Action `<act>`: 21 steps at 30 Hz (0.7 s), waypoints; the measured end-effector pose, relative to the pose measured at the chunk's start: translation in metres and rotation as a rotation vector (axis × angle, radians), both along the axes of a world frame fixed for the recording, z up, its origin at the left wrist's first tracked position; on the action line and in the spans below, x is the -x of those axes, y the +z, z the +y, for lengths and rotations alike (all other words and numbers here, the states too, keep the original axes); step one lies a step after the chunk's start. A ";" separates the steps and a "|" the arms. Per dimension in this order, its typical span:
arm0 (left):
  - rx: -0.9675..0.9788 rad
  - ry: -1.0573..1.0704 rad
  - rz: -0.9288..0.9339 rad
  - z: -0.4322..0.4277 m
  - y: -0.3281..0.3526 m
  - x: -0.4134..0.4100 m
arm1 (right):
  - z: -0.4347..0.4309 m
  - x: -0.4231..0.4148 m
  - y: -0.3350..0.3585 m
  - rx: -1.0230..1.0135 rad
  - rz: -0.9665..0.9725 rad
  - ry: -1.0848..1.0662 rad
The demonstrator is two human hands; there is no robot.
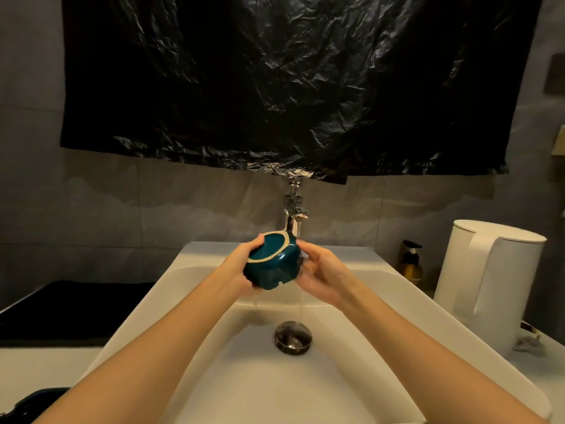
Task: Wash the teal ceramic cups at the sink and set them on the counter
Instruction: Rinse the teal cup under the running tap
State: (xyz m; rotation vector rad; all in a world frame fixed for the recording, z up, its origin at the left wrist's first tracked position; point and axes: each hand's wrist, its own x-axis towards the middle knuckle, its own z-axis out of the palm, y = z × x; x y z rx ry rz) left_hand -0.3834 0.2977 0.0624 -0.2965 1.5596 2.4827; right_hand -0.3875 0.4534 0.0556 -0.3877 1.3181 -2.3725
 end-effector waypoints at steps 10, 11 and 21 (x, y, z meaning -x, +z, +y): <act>0.050 -0.046 -0.061 0.016 0.002 -0.006 | -0.006 -0.005 -0.002 -0.094 -0.264 -0.270; 0.059 -0.078 -0.064 0.019 0.003 -0.008 | -0.003 -0.005 -0.002 -0.094 -0.325 -0.283; 0.099 -0.014 0.033 0.027 0.001 -0.011 | 0.001 -0.007 0.002 -0.188 -0.312 -0.250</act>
